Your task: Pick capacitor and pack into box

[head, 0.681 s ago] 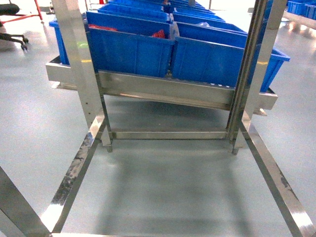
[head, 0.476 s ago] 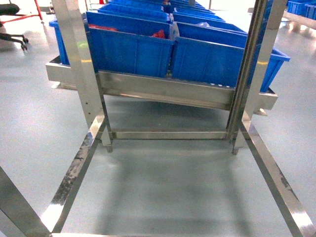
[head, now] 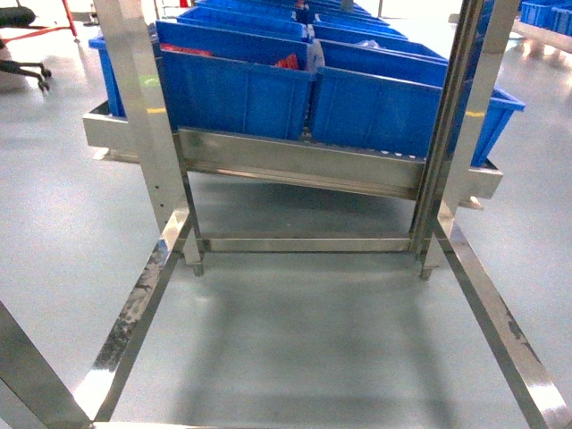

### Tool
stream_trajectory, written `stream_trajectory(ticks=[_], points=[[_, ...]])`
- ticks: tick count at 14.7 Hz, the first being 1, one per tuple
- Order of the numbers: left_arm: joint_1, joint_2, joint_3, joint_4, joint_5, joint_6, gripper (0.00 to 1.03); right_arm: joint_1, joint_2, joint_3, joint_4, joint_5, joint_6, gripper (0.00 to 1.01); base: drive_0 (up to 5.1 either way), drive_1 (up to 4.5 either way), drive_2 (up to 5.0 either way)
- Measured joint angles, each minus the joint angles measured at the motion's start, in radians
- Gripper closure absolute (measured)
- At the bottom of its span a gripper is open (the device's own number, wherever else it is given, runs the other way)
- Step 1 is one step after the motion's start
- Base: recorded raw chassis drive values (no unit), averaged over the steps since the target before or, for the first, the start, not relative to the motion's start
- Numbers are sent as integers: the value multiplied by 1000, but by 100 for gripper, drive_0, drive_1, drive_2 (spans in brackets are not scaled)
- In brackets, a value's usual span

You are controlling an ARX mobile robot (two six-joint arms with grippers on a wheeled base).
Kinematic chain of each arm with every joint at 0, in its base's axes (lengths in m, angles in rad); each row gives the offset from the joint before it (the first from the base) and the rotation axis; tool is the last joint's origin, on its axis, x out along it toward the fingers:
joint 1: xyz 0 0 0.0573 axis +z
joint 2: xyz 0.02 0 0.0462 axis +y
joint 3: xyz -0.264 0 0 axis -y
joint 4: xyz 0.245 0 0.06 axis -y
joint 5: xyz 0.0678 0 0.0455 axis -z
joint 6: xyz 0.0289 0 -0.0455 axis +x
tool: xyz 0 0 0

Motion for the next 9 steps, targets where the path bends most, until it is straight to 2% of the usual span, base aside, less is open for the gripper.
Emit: stream_trajectory(ticks=[9], points=[[0,0,0,0,0,0,5,0,0,0,0,0,0,3,0,0,0]])
